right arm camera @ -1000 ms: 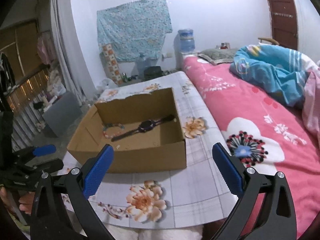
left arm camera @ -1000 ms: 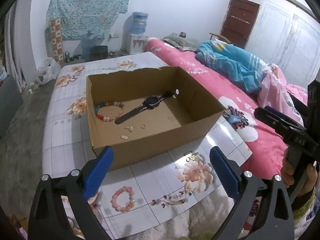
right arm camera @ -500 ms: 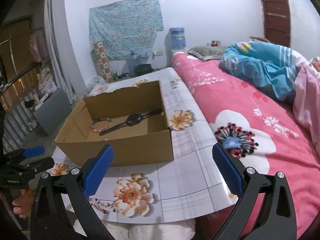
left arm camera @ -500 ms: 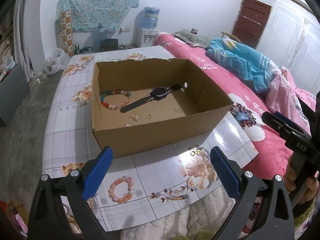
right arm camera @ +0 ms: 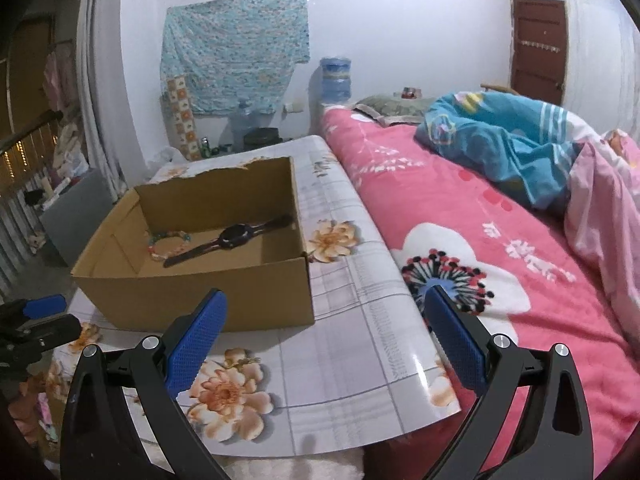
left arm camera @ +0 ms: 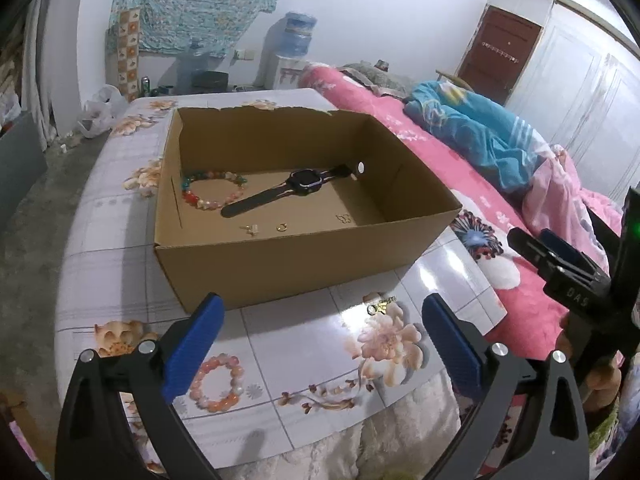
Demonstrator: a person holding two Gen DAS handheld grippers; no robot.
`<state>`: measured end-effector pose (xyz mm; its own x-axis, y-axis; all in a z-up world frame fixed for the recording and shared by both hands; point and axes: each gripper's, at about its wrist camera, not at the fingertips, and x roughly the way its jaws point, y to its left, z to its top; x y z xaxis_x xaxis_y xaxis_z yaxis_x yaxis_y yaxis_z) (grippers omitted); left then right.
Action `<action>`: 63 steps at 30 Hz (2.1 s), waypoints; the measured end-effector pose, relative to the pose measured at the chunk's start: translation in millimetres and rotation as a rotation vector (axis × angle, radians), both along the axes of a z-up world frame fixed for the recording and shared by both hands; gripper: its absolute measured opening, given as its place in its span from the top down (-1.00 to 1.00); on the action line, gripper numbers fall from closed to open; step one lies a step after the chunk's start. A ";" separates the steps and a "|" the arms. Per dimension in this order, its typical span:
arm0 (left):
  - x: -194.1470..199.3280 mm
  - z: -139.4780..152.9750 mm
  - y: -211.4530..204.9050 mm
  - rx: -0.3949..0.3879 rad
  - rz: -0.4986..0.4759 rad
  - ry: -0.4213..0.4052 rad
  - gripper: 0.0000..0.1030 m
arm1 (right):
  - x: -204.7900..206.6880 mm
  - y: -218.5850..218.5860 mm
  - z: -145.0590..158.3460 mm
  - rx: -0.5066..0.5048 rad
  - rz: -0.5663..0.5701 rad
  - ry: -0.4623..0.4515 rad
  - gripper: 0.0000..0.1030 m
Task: Organize jewelry
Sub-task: 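Raise both open grippers up and away from the box, then lower both grippers to the gold ring and gold chain charm beside the box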
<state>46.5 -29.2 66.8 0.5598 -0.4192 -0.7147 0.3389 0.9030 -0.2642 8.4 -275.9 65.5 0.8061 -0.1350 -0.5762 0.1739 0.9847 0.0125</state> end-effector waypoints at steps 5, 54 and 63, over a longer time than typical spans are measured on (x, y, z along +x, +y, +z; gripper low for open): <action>4.3 -13.5 -3.3 0.001 -0.023 -0.007 -0.89 | 3.4 -10.5 -11.9 0.036 0.039 0.003 -0.84; 36.3 -110.6 -135.9 0.373 -0.546 -0.072 0.68 | 24.5 -8.8 -93.4 0.266 0.293 0.148 -0.08; 38.0 -109.1 -133.9 0.358 -0.573 -0.061 0.80 | 24.3 -10.9 -95.3 0.279 0.296 0.145 -0.08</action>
<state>84.5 -163.1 -42.3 0.3633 -0.4050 -0.8391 0.7950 0.6043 0.0526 32.7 -286.7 -29.9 0.6948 0.2667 -0.6680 -0.0959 0.9548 0.2815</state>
